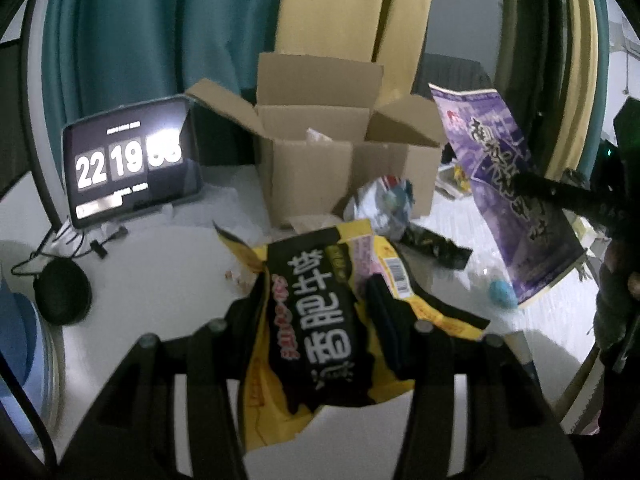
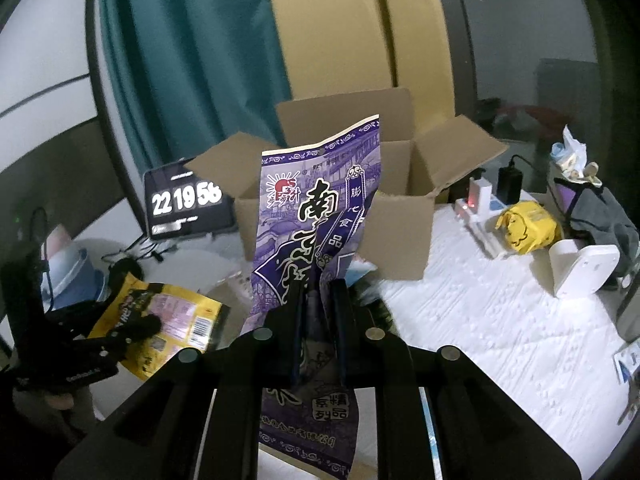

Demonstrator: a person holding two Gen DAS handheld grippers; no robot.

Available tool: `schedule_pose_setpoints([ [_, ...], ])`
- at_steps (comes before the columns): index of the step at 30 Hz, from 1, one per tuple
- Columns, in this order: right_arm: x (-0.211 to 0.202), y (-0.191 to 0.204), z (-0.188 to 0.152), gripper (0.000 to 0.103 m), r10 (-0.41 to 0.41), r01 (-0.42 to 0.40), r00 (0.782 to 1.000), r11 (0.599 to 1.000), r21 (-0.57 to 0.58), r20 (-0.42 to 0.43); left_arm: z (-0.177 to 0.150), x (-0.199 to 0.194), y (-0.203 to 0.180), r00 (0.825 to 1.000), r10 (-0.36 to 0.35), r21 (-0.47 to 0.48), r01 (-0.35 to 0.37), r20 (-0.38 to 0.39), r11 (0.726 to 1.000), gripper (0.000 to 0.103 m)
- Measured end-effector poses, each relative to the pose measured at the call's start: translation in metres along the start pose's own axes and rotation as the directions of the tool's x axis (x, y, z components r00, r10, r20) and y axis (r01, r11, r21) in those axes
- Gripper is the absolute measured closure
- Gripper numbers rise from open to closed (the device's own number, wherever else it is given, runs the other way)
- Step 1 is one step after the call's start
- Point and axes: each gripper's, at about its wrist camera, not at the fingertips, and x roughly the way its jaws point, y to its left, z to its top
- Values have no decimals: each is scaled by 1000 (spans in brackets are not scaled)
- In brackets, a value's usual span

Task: Organize snacks
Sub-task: 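Lift both bags and carry them over the box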

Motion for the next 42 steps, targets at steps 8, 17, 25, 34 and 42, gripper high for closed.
schedule_pose_setpoints([
  [8,10,-16,18,88,-19,19,1000,1000,15,17,27,6,9,999,12,5,-12,39,1000,54],
  [17,29,-33,44,88,-41,40,999,999,21,27,60,20,20,996,29,15,-30,82,999,54],
  [25,45,-44,62,88,-67,66,997,998,21,37,86,35,26,995,19,23,-22,98,999,53],
  [34,61,-58,79,88,-102,101,993,995,18,59,116,53,23,990,4,39,-9,138,999,53],
  [42,78,-64,98,88,-121,121,990,993,-5,76,139,71,21,986,2,54,-11,165,998,53],
])
